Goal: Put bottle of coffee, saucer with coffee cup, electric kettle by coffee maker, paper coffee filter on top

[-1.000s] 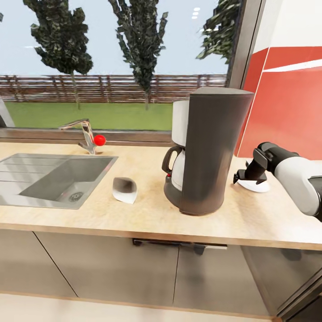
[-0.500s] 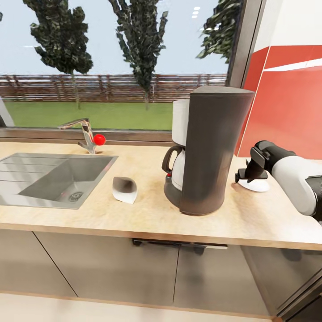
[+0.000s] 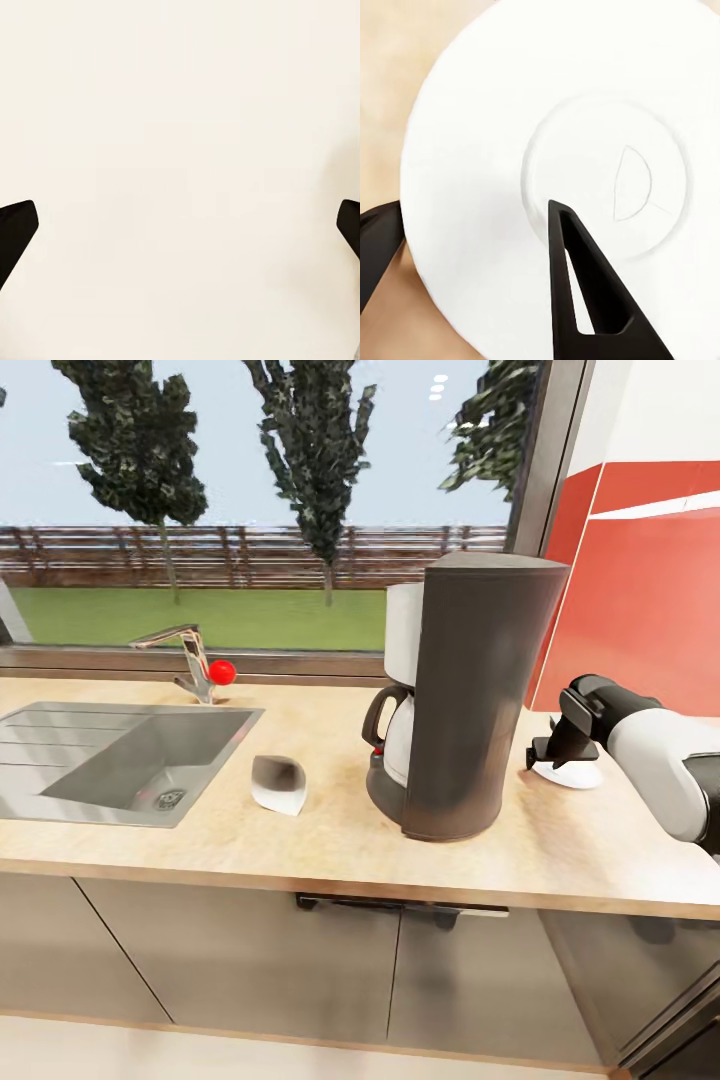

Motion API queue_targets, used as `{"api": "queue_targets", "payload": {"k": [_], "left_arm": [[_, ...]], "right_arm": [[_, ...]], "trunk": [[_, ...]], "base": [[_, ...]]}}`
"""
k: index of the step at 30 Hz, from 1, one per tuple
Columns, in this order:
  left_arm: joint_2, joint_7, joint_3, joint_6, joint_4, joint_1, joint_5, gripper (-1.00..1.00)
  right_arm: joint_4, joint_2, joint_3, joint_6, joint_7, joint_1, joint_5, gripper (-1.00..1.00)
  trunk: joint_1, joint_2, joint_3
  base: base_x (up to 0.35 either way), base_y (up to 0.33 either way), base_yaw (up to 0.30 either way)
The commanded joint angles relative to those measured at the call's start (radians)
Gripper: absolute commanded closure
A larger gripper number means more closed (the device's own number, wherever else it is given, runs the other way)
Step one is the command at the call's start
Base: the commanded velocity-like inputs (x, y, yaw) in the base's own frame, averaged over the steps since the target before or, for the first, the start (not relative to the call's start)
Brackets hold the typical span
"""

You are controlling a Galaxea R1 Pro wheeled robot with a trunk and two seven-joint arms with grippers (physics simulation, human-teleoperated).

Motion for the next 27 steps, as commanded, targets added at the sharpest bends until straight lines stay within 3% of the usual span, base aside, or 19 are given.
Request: {"api": "queue_targets", "payload": {"k": [1,10,27], "left_arm": [[0.0,-0.009,0.007,0.0,-0.001,0.0,0.008,-1.0],[-0.001,-0.009,0.007,0.003,-0.001,0.0,0.006,-1.0],[-0.001,-0.009,0.007,0.006,-0.002,0.0,0.006,-1.0]], "right_arm": [[0.053,0.0,0.001,0.003,0.003,0.0,-0.008,1.0],[0.053,0.0,0.001,-0.005,0.003,0.001,-0.008,1.0],[0.052,0.018,0.001,-0.003,-0.003,0.0,-0.008,1.0]], "trunk": [[0.0,0.0,-0.001],[0.0,0.0,-0.001],[-0.065,0.119,0.052]], "base": [[0.0,0.0,0.0],[0.0,0.0,0.0],[0.0,0.0,0.0]]}}
